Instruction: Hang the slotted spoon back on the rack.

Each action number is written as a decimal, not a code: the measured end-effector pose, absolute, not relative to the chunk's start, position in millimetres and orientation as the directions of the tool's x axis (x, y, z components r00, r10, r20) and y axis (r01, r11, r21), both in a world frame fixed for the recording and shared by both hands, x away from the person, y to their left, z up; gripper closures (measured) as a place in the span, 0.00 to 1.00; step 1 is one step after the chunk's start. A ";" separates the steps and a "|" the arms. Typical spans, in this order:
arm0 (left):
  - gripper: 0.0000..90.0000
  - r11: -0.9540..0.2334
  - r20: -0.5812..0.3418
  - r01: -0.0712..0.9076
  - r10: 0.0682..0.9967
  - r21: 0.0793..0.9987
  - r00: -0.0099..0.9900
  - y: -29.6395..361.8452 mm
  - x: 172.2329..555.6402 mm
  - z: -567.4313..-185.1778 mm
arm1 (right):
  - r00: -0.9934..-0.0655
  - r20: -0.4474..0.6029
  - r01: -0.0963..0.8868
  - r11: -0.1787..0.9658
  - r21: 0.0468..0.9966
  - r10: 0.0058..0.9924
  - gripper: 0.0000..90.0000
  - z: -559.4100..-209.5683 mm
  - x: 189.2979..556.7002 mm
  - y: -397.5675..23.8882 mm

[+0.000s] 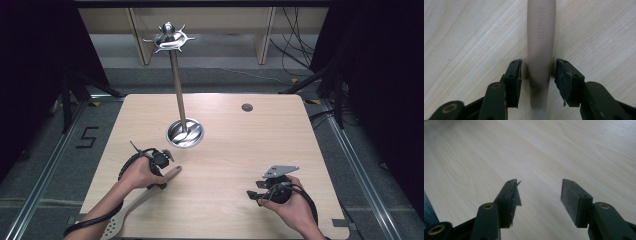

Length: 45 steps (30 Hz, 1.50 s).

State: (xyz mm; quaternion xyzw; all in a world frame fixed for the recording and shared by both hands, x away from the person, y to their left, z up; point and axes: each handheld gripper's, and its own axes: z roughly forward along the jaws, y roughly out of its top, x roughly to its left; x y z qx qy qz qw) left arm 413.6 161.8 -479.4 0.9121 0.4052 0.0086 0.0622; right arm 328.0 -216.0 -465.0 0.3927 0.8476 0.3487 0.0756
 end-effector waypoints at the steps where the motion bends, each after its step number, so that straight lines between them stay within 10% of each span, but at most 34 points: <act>1: 0.63 -0.662 -0.035 0.740 0.742 0.119 0.669 162.1 413.7 -479.5 | -0.680 0.146 0.613 0.448 0.651 0.718 0.53 -465.1 328.0 -215.9; 28: 0.79 -0.726 -0.018 0.670 0.676 0.155 0.737 169.4 407.3 -473.6 | -0.680 0.150 0.616 0.448 0.647 0.718 0.53 -465.4 327.5 -216.1; 45: 0.79 -0.595 -0.005 0.641 0.731 0.486 0.682 204.2 373.4 -431.2 | -0.682 0.149 0.614 0.450 0.649 0.716 0.53 -465.5 327.6 -215.7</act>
